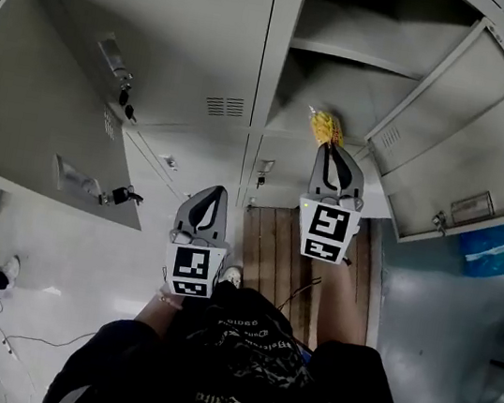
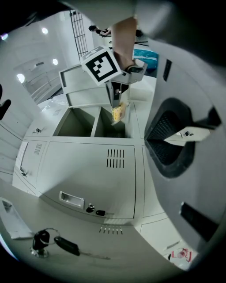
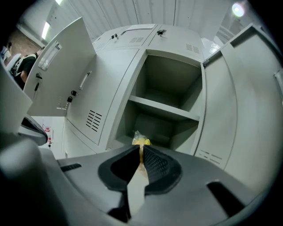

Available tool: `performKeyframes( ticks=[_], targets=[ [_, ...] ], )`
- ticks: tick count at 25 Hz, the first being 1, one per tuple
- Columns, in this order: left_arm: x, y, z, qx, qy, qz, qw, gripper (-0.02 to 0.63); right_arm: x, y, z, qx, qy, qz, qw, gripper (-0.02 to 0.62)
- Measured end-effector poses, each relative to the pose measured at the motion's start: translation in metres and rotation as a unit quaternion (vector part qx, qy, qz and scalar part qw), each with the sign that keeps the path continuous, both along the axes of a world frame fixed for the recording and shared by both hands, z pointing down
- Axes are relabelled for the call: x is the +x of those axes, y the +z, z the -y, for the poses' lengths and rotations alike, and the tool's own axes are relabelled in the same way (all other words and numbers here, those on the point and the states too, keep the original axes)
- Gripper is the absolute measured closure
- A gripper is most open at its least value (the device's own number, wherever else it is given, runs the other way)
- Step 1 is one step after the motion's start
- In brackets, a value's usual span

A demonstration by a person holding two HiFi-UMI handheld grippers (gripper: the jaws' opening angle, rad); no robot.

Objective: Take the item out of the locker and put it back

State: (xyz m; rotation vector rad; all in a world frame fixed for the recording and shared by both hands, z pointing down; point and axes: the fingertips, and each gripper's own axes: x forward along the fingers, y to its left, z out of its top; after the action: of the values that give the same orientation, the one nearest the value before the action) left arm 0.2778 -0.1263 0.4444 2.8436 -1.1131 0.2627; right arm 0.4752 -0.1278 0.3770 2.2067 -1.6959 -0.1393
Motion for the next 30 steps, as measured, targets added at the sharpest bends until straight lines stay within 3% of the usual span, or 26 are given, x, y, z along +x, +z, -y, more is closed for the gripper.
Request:
performKeyframes(
  ticks=[16, 23, 30],
  targets=[
    [-0.039, 0.004, -0.028, 0.0, -0.028, 0.011, 0.9996, 0.6, -0.066, 0.026, -0.025, 0.006, -0.048, 0.061, 0.997, 0.572],
    [-0.079, 0.005, -0.043, 0.007, -0.023, 0.007, 0.9997, 0.6, -0.112, 0.036, -0.04, -0.001, -0.053, 0.07, 0.996, 0.572],
    [-0.123, 0.0, -0.064, -0.002, 0.017, -0.005, 0.9998, 0.6, -0.167, 0.034, -0.064, 0.002, -0.038, 0.072, 0.997, 0.572]
  ],
)
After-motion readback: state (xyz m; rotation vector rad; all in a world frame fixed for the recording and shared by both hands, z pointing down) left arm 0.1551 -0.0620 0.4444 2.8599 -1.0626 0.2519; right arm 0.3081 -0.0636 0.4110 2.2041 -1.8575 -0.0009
